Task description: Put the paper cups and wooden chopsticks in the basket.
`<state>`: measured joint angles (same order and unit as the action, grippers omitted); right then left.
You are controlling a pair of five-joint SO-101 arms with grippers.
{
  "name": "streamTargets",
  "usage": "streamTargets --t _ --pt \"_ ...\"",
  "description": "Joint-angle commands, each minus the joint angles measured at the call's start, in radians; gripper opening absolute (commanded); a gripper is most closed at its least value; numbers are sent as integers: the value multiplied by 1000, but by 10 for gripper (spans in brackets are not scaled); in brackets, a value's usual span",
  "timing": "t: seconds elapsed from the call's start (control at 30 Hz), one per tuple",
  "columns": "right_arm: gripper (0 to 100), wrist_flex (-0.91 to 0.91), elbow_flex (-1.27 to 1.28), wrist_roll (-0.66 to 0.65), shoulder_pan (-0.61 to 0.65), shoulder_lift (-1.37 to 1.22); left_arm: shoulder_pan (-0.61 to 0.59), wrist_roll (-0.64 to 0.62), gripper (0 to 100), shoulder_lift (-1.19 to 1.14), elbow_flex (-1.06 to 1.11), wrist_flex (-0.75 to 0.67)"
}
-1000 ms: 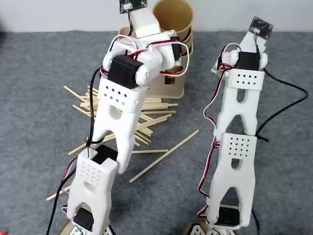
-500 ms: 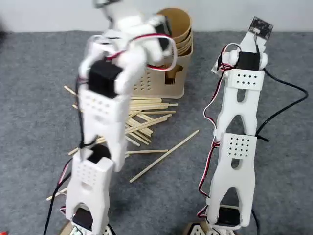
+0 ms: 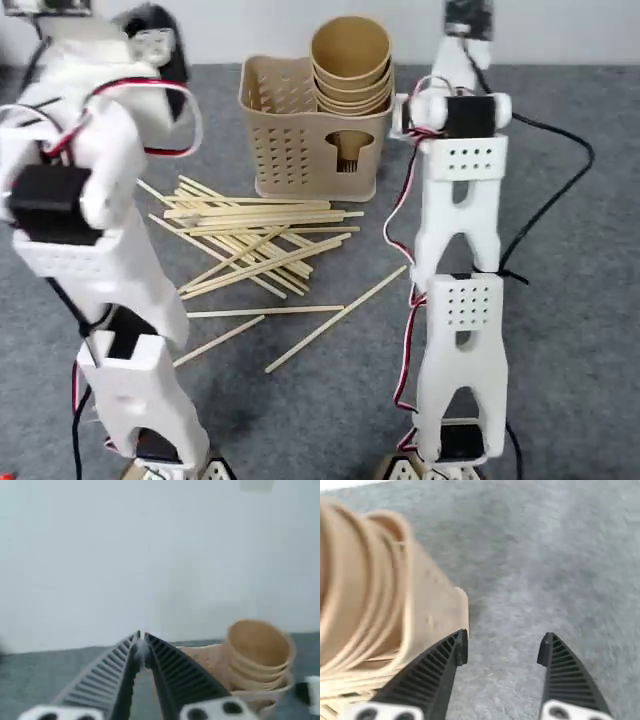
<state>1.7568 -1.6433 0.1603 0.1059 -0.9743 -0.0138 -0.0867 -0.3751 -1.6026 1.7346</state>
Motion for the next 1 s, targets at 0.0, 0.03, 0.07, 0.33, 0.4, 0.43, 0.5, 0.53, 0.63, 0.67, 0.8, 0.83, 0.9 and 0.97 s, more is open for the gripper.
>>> streamTargets --t 0.0,0.03,0.07,0.33,0.4,0.43,0.5,0.53,0.63,0.67,0.8,0.83,0.9,0.97 --pt "241 44 -38 -69 53 85 -25 84 13 41 64 25" --pt "241 44 -38 -92 68 85 -25 84 13 41 101 25" --pt "241 44 -38 -117 82 85 -21 83 13 43 137 25" --pt "242 41 -40 -245 64 87 -75 84 13 43 341 14" --pt "242 44 -40 -212 45 111 -120 83 13 43 306 17" --pt "242 44 -38 -178 42 130 -138 81 13 43 283 17" --pt "241 41 -37 -140 45 159 -157 81 17 32 240 9" --pt "241 41 -37 -161 38 166 -144 81 27 28 228 0" --pt "241 42 -40 -233 -5 177 -115 12 70 25 166 -78" --pt "241 42 -40 -244 -22 180 -110 -31 80 17 137 -129" --pt "240 45 -37 -255 -76 203 -100 -69 87 11 124 -170" --pt "240 45 -35 -258 -88 213 -104 -68 87 11 125 -123" --pt "240 45 11 -327 -113 232 -104 -34 87 3 127 23" --pt "217 45 98 -431 -139 263 -107 5 87 5 162 14"
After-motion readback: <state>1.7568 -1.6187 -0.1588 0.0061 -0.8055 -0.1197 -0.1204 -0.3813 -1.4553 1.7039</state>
